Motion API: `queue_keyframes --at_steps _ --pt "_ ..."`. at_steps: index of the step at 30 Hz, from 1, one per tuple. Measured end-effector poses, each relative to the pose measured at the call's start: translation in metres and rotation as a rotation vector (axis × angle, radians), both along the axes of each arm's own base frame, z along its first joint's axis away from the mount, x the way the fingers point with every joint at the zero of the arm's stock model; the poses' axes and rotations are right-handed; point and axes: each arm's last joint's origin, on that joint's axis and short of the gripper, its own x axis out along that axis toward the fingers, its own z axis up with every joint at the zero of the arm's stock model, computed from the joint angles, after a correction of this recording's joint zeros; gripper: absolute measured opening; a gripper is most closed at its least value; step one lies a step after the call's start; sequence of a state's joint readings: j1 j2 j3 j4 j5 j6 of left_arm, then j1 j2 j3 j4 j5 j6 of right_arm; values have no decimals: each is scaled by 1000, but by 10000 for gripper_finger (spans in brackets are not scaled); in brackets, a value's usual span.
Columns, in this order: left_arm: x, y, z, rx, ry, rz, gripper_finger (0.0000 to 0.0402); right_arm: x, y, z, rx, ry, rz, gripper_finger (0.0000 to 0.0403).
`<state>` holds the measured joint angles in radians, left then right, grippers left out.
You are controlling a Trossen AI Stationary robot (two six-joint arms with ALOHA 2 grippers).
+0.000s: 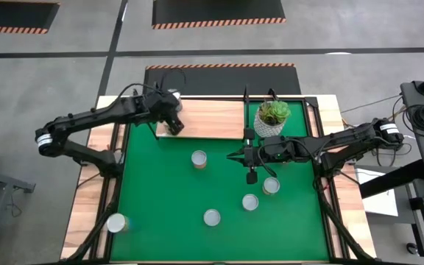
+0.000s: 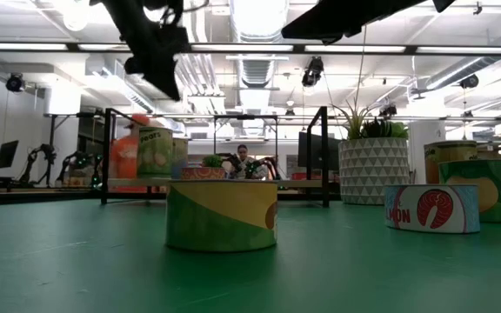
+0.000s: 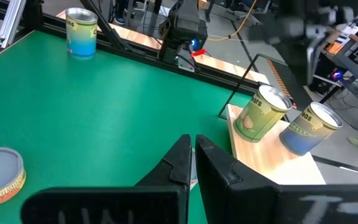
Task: Pick and place cans onto a shelf
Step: Put the canned cherries on the shelf
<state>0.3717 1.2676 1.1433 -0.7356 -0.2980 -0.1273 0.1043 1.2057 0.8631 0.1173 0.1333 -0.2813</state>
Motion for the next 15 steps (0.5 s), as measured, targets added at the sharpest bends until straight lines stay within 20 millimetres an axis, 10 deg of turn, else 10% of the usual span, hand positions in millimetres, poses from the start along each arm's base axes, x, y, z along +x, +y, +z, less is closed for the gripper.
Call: queue_keyframes --at_steps 15 --pt "6 -136 6 -271 -105 -364 0 0 0 -1 44 6 -13 12"
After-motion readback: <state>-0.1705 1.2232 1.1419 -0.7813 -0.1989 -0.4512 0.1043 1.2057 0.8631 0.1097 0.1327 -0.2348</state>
